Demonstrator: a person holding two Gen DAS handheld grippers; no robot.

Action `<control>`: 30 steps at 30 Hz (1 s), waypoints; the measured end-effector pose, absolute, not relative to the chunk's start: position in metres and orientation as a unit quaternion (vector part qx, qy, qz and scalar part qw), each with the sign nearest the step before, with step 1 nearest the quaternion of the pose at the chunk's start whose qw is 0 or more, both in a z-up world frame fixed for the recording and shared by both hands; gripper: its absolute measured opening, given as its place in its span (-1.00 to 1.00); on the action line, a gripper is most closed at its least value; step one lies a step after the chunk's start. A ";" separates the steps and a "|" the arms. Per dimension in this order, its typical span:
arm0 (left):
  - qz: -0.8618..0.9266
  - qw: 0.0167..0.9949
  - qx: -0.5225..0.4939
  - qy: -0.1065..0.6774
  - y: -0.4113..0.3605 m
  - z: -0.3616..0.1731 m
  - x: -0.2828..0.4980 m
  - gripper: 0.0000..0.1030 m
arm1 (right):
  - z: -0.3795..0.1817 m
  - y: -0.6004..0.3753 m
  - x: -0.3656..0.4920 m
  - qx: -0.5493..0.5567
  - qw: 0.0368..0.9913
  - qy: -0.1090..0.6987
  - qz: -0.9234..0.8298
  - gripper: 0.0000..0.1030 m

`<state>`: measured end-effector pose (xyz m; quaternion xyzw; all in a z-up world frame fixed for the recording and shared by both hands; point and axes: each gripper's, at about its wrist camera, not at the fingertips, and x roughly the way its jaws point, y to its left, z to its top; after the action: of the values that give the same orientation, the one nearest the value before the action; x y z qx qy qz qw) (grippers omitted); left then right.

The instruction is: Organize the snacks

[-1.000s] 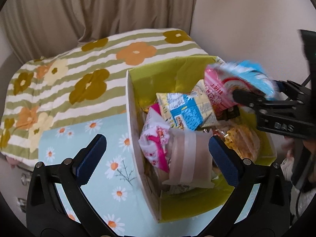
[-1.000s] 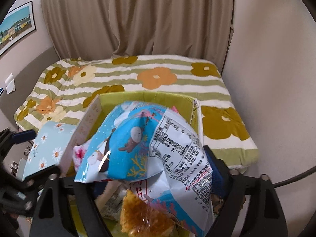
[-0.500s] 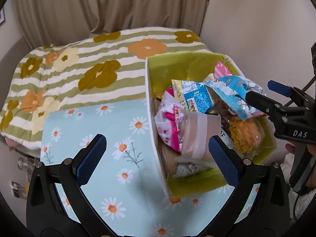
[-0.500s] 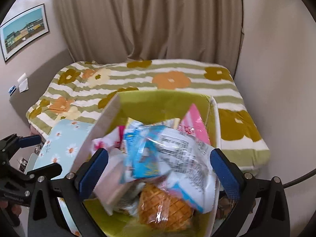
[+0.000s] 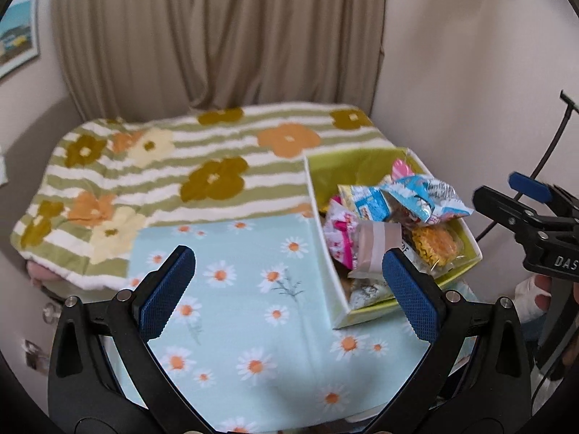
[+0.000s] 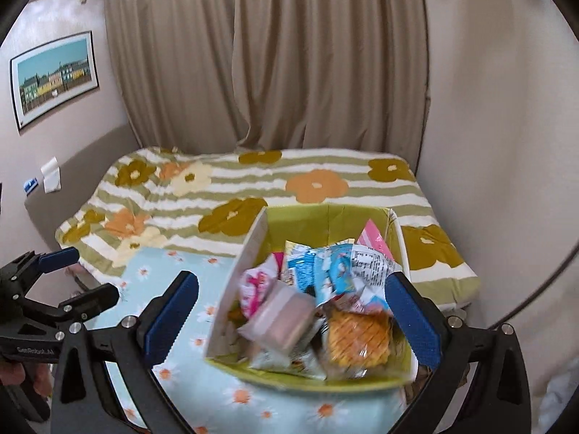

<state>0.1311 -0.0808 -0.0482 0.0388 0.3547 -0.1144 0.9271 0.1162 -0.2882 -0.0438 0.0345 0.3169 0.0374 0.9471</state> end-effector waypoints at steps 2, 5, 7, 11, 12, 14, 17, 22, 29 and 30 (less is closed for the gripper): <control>-0.104 0.935 0.041 0.337 -0.068 -0.037 0.110 0.99 | -0.034 -0.278 0.094 0.040 0.951 0.304 0.028 0.99; -0.087 0.943 0.035 0.318 -0.048 -0.025 0.082 0.99 | -0.023 -0.264 0.066 0.040 0.956 0.289 0.016 0.99; -0.083 0.945 0.025 0.314 -0.036 -0.020 0.066 0.99 | -0.018 -0.254 0.046 0.035 0.960 0.279 0.004 0.99; -0.077 0.950 0.018 0.301 -0.017 -0.014 0.035 0.99 | -0.014 -0.240 0.018 0.029 0.964 0.265 -0.009 0.99; -0.075 0.952 0.019 0.295 -0.014 -0.012 0.029 0.99 | -0.015 -0.238 0.014 0.029 0.964 0.264 -0.013 0.99; -0.073 0.956 0.019 0.284 -0.009 -0.010 0.018 0.99 | -0.016 -0.233 0.006 0.027 0.965 0.261 -0.021 0.99; -0.074 0.960 0.018 0.269 -0.005 -0.007 0.004 0.99 | -0.021 -0.231 -0.003 0.026 0.965 0.258 -0.030 0.99; -0.071 0.961 0.019 0.267 -0.006 -0.009 -0.001 0.99 | -0.023 -0.230 -0.005 0.023 0.965 0.259 -0.033 0.99; -0.079 0.960 0.014 0.267 -0.006 -0.008 0.001 0.99 | -0.026 -0.229 -0.005 0.024 0.965 0.258 -0.034 0.99; -0.079 0.960 0.014 0.267 -0.006 -0.008 0.001 0.99 | -0.027 -0.230 -0.004 0.022 0.965 0.259 -0.034 0.99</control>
<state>0.0012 -0.0062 -0.0078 0.0144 0.2667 -0.0792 0.9604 -0.0045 -0.2300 -0.0268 0.0225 0.2589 -0.0344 0.9650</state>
